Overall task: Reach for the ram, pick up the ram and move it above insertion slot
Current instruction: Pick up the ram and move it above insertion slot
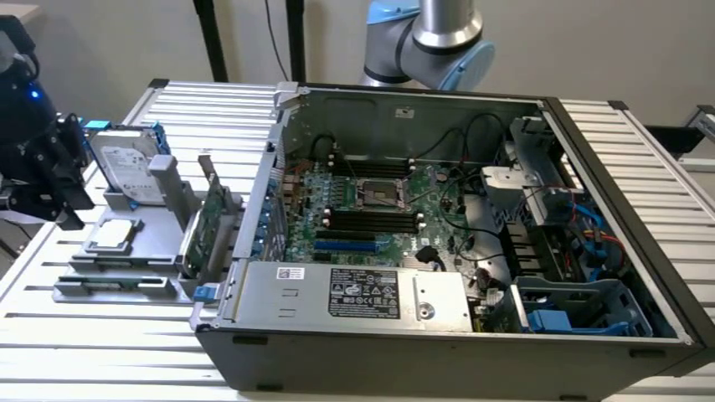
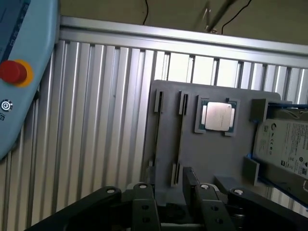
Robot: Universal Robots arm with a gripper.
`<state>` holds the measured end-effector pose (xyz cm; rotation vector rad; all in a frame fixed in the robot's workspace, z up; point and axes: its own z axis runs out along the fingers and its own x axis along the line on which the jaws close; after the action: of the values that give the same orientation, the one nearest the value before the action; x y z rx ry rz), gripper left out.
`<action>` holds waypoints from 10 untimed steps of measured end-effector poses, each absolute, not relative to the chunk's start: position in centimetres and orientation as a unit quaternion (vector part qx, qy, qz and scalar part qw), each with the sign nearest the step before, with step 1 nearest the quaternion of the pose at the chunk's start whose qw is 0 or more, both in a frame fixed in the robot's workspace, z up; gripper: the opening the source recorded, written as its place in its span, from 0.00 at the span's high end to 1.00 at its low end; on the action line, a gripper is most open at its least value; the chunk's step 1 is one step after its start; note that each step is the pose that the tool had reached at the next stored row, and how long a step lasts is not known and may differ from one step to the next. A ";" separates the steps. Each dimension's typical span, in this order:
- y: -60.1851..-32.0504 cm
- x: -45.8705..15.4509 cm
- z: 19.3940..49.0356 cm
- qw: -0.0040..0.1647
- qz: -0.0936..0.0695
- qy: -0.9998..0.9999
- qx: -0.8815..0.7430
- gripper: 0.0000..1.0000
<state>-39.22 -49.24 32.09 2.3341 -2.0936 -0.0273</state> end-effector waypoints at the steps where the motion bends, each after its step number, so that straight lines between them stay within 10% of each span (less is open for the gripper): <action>1: -49.2 -39.2 31.9 0.003 -0.009 -0.667 0.745 0.64; 10: -49.3 -39.2 30.3 0.003 -0.009 -0.660 0.751 0.64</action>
<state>-39.22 -49.30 30.28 2.3556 -2.0690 -0.0272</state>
